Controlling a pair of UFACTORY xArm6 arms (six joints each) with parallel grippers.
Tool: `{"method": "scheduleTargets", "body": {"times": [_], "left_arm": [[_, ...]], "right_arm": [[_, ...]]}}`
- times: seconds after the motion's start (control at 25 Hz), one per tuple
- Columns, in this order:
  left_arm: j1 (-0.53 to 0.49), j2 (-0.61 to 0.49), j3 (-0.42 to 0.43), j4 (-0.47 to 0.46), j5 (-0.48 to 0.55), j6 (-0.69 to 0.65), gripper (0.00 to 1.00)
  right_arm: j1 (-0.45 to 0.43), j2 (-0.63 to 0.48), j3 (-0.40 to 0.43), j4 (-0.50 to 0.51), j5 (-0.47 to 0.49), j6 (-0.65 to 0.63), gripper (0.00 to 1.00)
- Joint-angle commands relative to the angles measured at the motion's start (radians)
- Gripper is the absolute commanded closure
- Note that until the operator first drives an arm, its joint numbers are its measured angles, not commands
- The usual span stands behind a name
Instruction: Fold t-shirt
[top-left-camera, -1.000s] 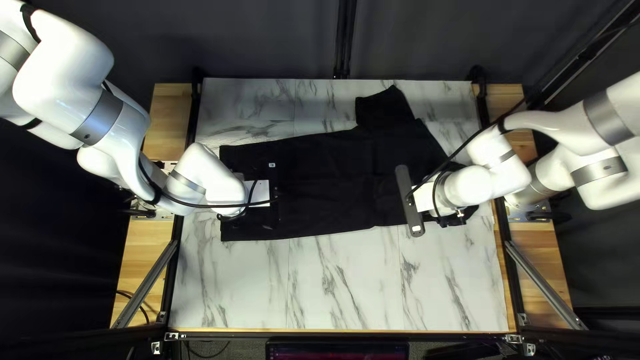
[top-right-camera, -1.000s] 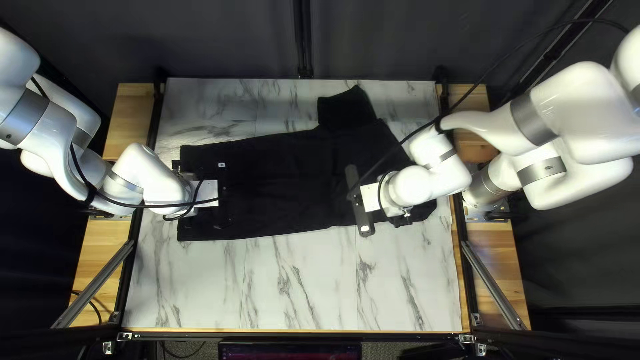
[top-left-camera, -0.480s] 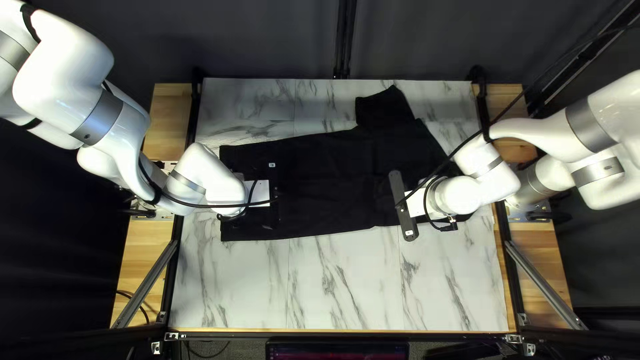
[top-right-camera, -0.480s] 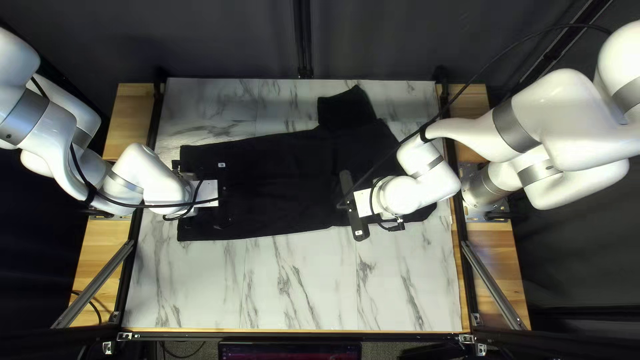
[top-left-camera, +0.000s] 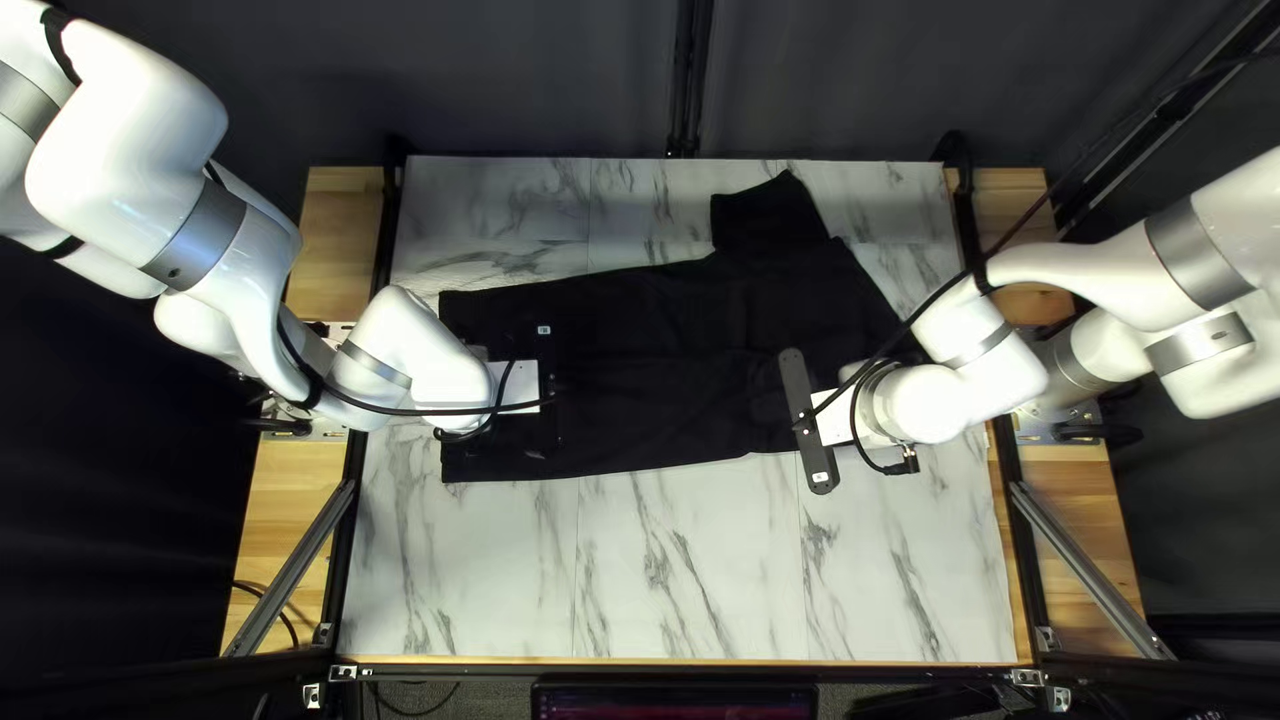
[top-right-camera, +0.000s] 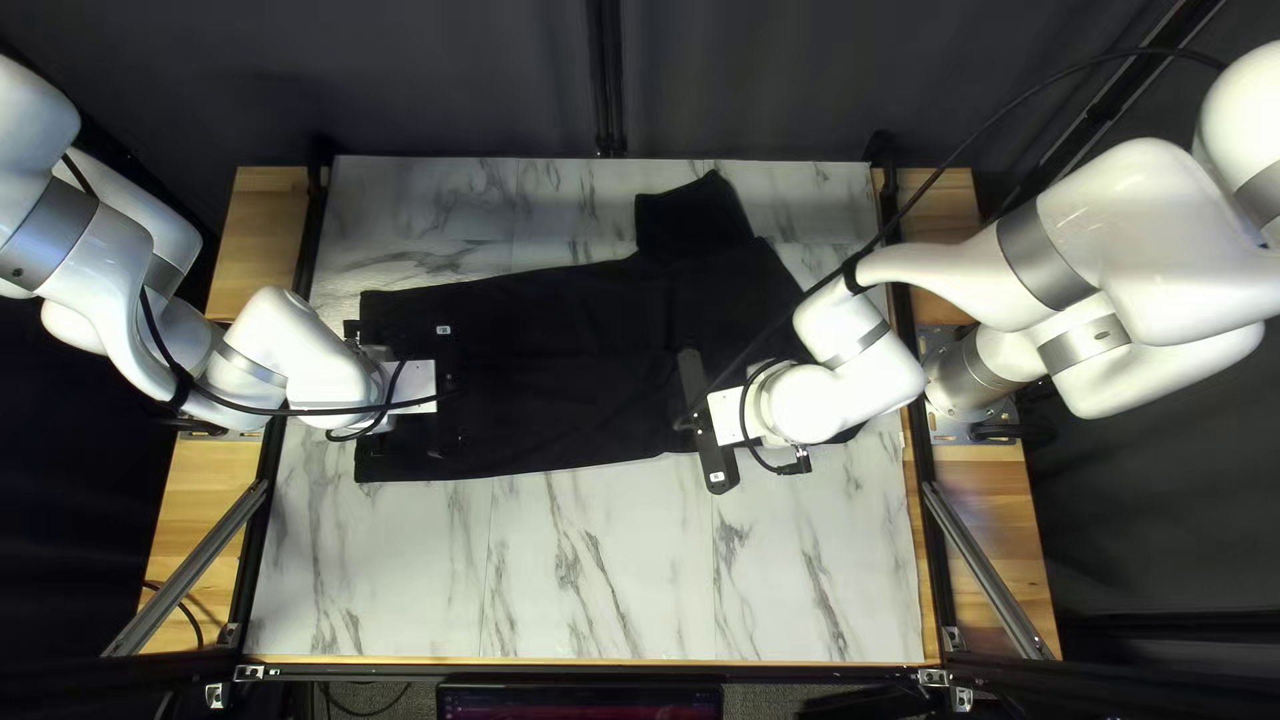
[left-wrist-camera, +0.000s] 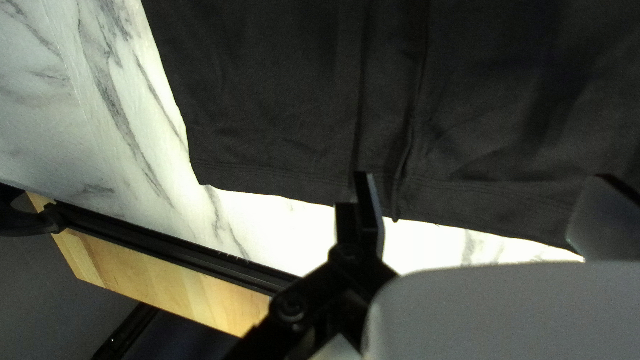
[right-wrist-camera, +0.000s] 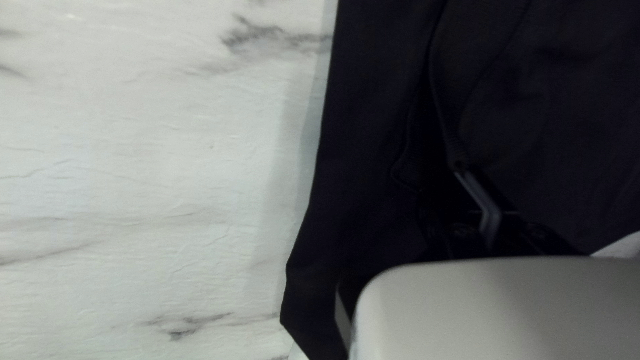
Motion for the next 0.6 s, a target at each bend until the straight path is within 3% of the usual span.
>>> {"method": "scheduleTargets", "body": {"times": [0.04,0.6], "left_arm": [[0.0,0.0,0.0,0.0,0.0,0.0,0.0],[0.0,0.0,0.0,0.0,0.0,0.0,0.0]], "right_arm": [[0.023,-0.025,-0.027,0.012,0.052,0.003,1.0],[0.106,-0.051,-0.092,0.034,0.169,0.058,1.0]]}}
